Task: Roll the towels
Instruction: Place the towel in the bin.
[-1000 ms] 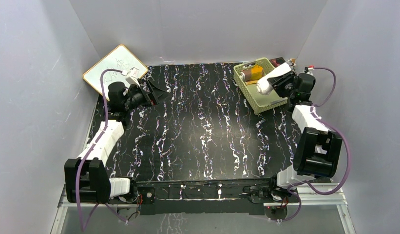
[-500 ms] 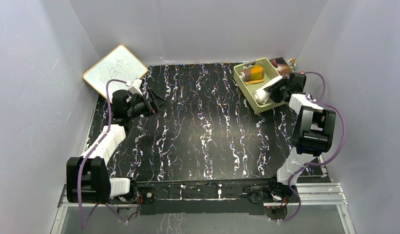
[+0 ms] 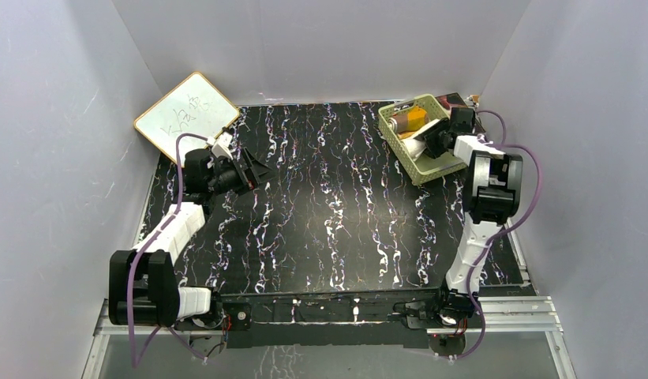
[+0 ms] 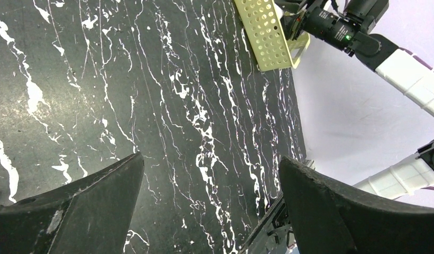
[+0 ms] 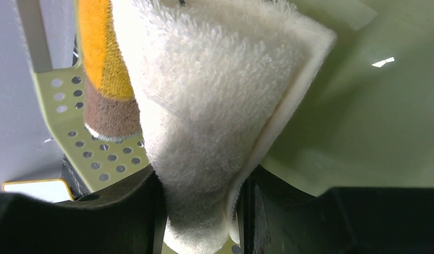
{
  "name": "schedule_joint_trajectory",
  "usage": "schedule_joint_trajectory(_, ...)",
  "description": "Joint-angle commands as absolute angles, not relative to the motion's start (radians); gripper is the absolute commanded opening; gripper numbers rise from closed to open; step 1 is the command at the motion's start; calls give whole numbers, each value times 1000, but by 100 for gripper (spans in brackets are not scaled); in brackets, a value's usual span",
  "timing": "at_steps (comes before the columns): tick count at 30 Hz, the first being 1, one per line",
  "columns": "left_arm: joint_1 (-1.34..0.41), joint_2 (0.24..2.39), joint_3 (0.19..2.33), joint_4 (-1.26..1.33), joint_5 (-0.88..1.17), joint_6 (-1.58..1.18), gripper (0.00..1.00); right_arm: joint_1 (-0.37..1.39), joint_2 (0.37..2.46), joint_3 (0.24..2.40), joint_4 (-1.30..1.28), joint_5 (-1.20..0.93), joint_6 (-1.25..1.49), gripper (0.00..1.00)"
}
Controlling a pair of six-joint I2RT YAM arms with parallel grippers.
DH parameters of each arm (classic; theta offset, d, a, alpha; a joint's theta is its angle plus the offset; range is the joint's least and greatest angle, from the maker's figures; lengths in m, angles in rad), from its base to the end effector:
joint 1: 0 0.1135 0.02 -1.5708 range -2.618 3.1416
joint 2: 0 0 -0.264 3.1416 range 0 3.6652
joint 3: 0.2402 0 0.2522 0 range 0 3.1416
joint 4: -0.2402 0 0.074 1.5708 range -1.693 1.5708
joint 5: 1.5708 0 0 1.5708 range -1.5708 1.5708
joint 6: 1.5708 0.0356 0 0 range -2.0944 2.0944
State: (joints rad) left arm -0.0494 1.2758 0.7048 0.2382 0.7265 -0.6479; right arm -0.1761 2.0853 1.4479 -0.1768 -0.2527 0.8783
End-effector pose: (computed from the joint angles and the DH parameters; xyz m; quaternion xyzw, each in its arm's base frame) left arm 0.2754 -0.0373 0.2513 -0.0274 0.7883 -0.4573 0.4109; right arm 0.4514 -0.0713 0.1669 0.4236 0.8201 0.2360 0.3038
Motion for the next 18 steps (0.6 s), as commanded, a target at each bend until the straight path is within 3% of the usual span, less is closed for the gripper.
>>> schedule_joint_trajectory(1, -46, 1290, 710, 213, 752, -630, 98, -161, 2142, 1556, -183, -214, 911, 42)
schedule_joint_trajectory(18, -46, 1351, 763, 164, 751, -587, 98, -133, 2258, 1675, -120, -170, 1012, 50)
